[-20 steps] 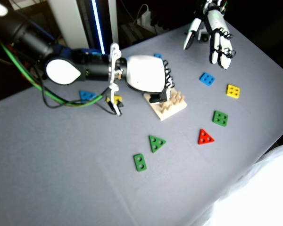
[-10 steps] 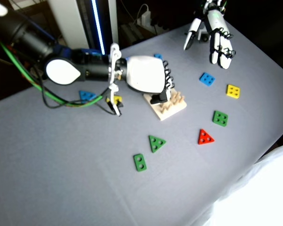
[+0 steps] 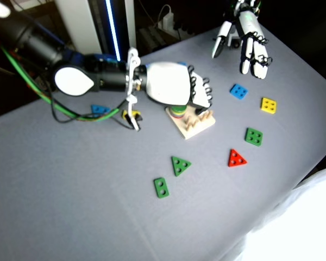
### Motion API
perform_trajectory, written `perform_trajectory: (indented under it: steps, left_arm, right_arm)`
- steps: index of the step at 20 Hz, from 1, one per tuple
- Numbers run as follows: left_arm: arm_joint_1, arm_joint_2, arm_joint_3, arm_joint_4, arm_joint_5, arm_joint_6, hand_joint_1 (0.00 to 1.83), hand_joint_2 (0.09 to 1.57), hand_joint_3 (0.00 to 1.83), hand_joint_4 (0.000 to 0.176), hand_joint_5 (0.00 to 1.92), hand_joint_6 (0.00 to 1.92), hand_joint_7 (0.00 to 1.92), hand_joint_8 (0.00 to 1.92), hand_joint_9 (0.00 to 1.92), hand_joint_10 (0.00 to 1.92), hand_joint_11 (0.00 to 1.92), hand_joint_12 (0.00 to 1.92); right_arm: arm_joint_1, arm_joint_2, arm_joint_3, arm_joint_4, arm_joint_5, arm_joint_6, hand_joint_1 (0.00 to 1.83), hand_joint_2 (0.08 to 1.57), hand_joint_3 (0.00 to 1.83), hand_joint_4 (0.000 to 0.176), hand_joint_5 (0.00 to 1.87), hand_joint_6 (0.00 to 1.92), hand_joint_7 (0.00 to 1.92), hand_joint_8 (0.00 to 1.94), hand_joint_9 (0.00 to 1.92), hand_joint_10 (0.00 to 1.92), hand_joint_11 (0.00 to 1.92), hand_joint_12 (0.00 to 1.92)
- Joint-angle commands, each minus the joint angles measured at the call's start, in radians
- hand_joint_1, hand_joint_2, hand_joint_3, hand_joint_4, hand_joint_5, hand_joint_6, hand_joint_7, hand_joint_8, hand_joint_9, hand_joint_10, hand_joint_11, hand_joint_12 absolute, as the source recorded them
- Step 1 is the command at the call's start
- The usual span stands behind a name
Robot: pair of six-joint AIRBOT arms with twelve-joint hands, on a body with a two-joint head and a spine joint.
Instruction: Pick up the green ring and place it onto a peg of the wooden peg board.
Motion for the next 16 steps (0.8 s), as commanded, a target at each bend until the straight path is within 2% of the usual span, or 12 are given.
perform_trajectory:
  steps: [1, 2, 4, 6, 7, 8, 10, 11, 12, 13, 15, 16]
  left_arm:
    - [-0.009, -0.003, -0.006, 0.012, -0.152, -0.011, 0.75, 1.06, 0.0, 0.063, 0.33, 0.0, 0.13, 0.0, 0.1, 0.0, 0.0, 0.35]
    - [-0.007, -0.002, -0.009, 0.006, -0.184, -0.015, 0.75, 1.06, 0.0, 0.063, 0.33, 0.0, 0.13, 0.0, 0.1, 0.0, 0.0, 0.35]
    - [-0.007, 0.004, -0.016, 0.005, -0.23, -0.016, 0.82, 1.05, 0.0, 0.003, 0.37, 0.01, 0.16, 0.0, 0.13, 0.01, 0.0, 0.47]
    - [-0.007, 0.005, -0.021, -0.005, -0.283, -0.015, 0.87, 1.05, 0.0, 0.059, 0.27, 0.0, 0.16, 0.01, 0.12, 0.02, 0.0, 0.39]
    - [-0.007, 0.004, -0.021, -0.013, -0.303, -0.015, 0.87, 1.05, 0.0, 0.059, 0.27, 0.0, 0.16, 0.01, 0.12, 0.02, 0.0, 0.39]
    - [-0.007, 0.004, -0.021, -0.017, -0.318, -0.015, 0.92, 1.06, 0.0, 0.053, 0.25, 0.0, 0.13, 0.0, 0.04, 0.01, 0.0, 0.1]
    - [-0.008, 0.005, -0.026, -0.023, -0.366, -0.015, 0.94, 1.08, 0.0, 0.094, 0.2, 0.01, 0.09, 0.0, 0.04, 0.01, 0.04, 0.02]
    - [-0.008, 0.007, -0.028, -0.022, -0.384, -0.015, 0.7, 1.06, 0.0, 0.109, 0.21, 0.0, 0.13, 0.01, 0.15, 0.01, 0.17, 0.12]
    - [-0.009, 0.014, -0.035, -0.019, -0.404, -0.017, 0.7, 1.1, 0.0, 0.046, 0.19, 0.0, 0.1, 0.0, 0.12, 0.0, 0.03, 0.43]
    - [-0.013, 0.018, -0.04, -0.015, -0.406, -0.018, 0.68, 1.08, 0.0, 0.067, 0.16, 0.0, 0.12, 0.0, 0.14, 0.01, 0.01, 0.61]
    - [-0.025, 0.018, -0.037, -0.007, -0.406, -0.02, 0.68, 1.06, 0.0, 0.068, 0.17, 0.0, 0.18, 0.01, 0.21, 0.02, 0.0, 0.71]
    - [-0.028, 0.016, -0.035, -0.006, -0.406, -0.021, 0.58, 1.11, 0.01, 0.017, 0.18, 0.0, 0.23, 0.01, 0.26, 0.02, 0.0, 0.81]
  right_arm:
    - [0.005, 0.008, -0.003, 0.055, 0.153, 0.001, 0.85, 0.99, 0.01, 0.048, 0.42, 0.01, 0.45, 0.01, 0.43, 0.06, 0.02, 1.1]
    - [-0.014, 0.037, -0.014, 0.092, 0.207, 0.001, 0.85, 0.99, 0.01, 0.048, 0.42, 0.01, 0.45, 0.01, 0.43, 0.06, 0.02, 1.1]
    - [-0.052, 0.08, -0.034, 0.159, 0.311, 0.001, 0.82, 1.0, 0.0, 0.014, 0.45, 0.01, 0.46, 0.0, 0.4, 0.03, 0.0, 0.87]
    - [-0.105, 0.112, -0.047, 0.243, 0.438, 0.001, 0.89, 1.03, 0.0, 0.0, 0.41, 0.0, 0.48, 0.0, 0.51, 0.0, 0.26, 0.48]
    - [-0.134, 0.122, -0.052, 0.292, 0.504, 0.001, 0.89, 1.03, 0.0, 0.0, 0.41, 0.0, 0.48, 0.0, 0.51, 0.0, 0.26, 0.48]
    - [-0.154, 0.126, -0.056, 0.319, 0.548, 0.001, 0.94, 1.03, 0.0, 0.0, 0.41, 0.0, 0.49, 0.01, 0.52, 0.01, 0.27, 0.46]
    - [-0.213, 0.134, -0.069, 0.407, 0.676, 0.0, 0.92, 1.01, 0.0, 0.014, 0.42, 0.0, 0.55, 0.0, 0.62, 0.0, 0.28, 0.63]
    - [-0.237, 0.134, -0.074, 0.441, 0.724, 0.0, 0.88, 1.06, 0.0, 0.0, 0.47, 0.0, 0.66, 0.0, 0.72, 0.01, 0.31, 0.84]
    - [-0.27, 0.135, -0.078, 0.488, 0.787, -0.001, 0.87, 1.08, 0.0, 0.0, 0.49, 0.0, 0.71, 0.0, 0.77, 0.02, 0.32, 0.9]
    - [-0.287, 0.137, -0.08, 0.518, 0.829, -0.001, 0.85, 1.12, 0.0, 0.0, 0.52, 0.0, 0.75, 0.01, 0.82, 0.02, 0.37, 0.9]
    - [-0.339, 0.141, -0.083, 0.577, 0.92, -0.001, 0.78, 1.2, 0.0, 0.0, 0.53, 0.0, 0.78, 0.01, 0.86, 0.02, 0.39, 0.94]
    - [-0.356, 0.142, -0.087, 0.598, 0.967, -0.001, 0.68, 1.27, 0.0, 0.0, 0.54, 0.0, 0.81, 0.0, 0.91, 0.02, 0.52, 0.89]
